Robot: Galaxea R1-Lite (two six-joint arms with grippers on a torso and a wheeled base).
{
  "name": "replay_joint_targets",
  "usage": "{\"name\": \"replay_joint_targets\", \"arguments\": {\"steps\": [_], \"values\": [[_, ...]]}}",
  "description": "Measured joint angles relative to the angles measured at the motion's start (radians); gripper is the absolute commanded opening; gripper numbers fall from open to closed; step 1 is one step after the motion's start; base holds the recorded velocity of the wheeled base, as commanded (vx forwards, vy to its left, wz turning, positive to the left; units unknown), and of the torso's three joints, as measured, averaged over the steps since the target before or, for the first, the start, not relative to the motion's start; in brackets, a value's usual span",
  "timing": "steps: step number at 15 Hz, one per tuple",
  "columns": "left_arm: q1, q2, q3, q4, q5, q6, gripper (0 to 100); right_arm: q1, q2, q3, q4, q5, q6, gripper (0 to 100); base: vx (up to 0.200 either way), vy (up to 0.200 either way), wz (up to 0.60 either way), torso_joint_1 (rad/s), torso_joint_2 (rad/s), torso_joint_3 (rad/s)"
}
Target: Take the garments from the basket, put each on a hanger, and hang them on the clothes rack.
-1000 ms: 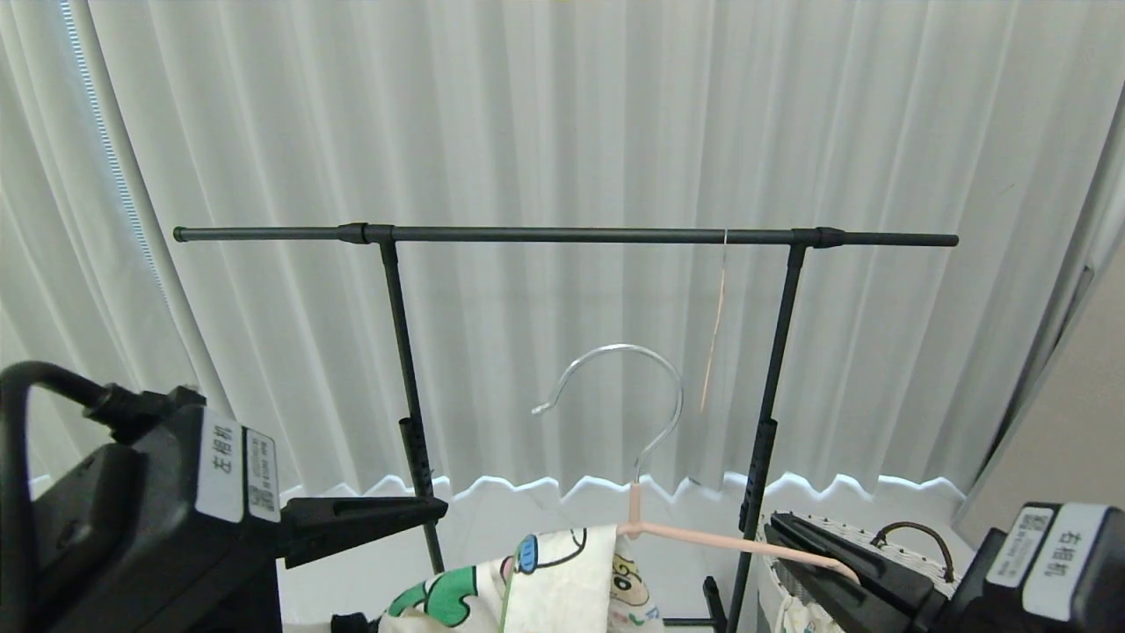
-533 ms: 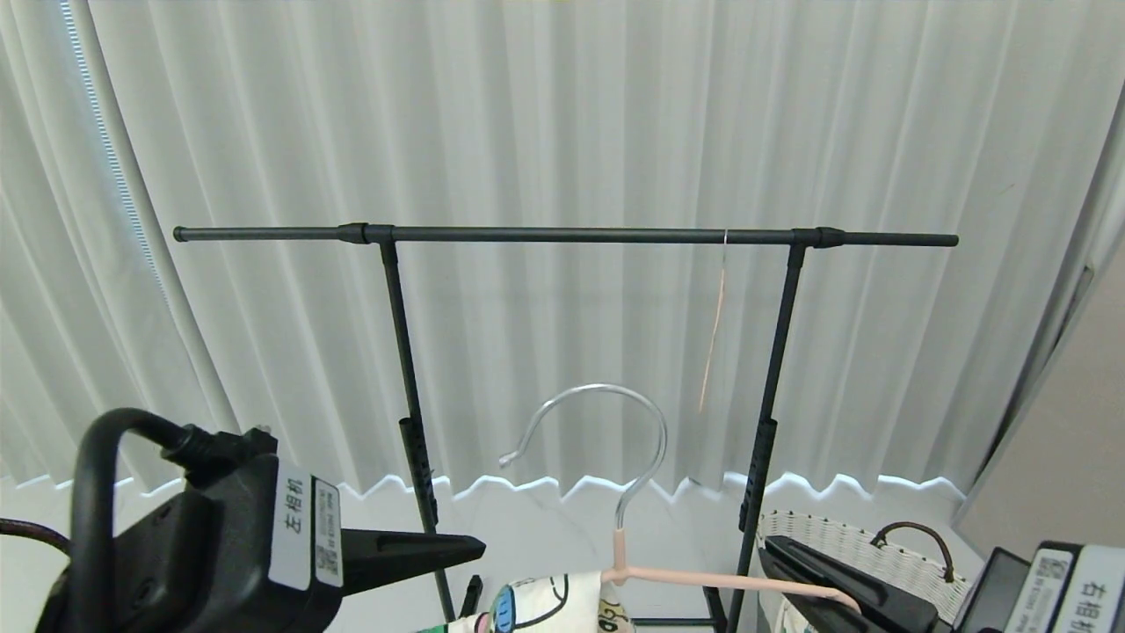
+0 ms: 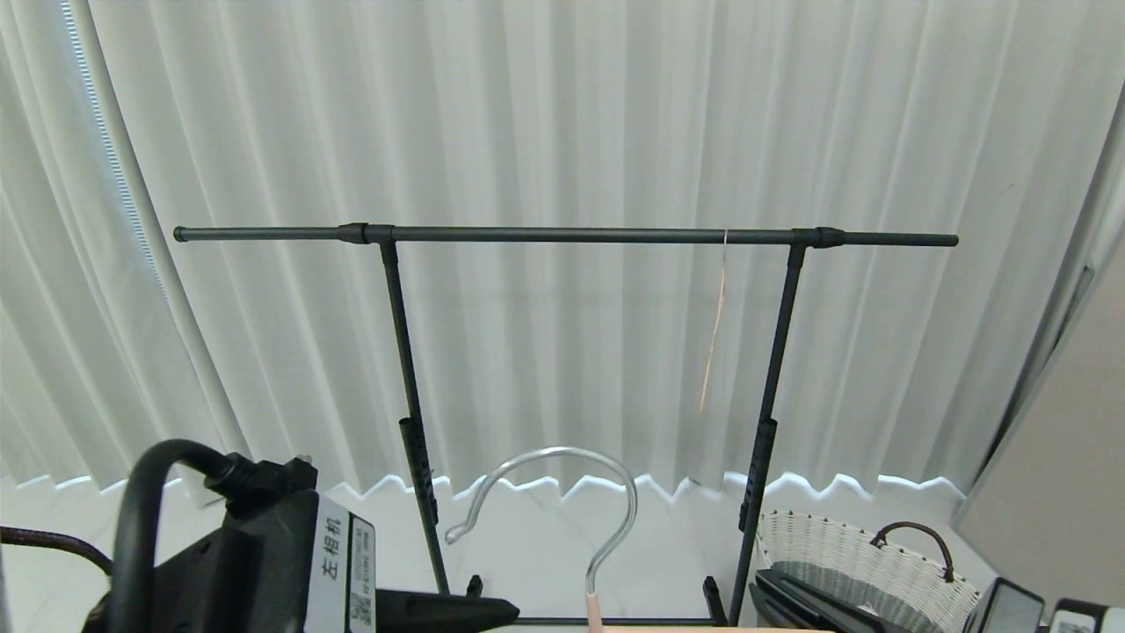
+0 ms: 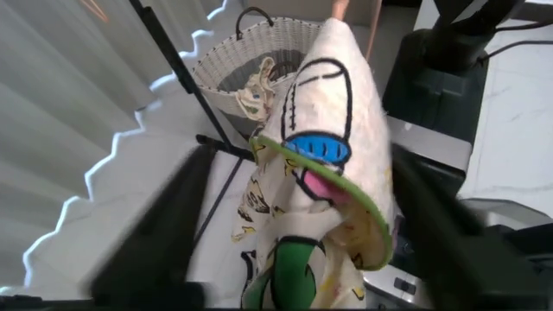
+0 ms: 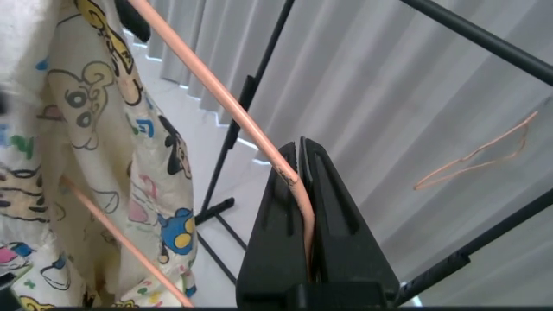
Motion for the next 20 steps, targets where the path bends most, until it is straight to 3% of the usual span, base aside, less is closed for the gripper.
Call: {"name": "replay_joint_targets", "arguments": {"steps": [7, 8, 14, 20], "values": [[0.000, 0.002, 0.003, 0.000, 0.001, -0.005, 0, 0.007, -0.001, -0.003, 0.000, 0.000, -0.021, 0, 0.000, 0.000, 0.00, 0.000, 0.00, 0.000], [0.001, 0.002, 0.004, 0.000, 0.001, -0.004, 0, 0.007, -0.001, -0.003, -0.002, 0.000, -0.022, 100, 0.000, 0.000, 0.00, 0.000, 0.00, 0.000], [0.015, 0.005, 0.033, 0.000, 0.071, 0.046, 0, -0.003, -0.002, 0.002, -0.002, -0.002, -0.034, 100, 0.000, 0.000, 0.00, 0.000, 0.00, 0.000], [0.126, 0.018, 0.044, -0.035, 0.169, 0.114, 0, -0.022, -0.003, 0.041, 0.000, 0.010, -0.023, 100, 0.000, 0.000, 0.00, 0.000, 0.00, 0.000]]}}
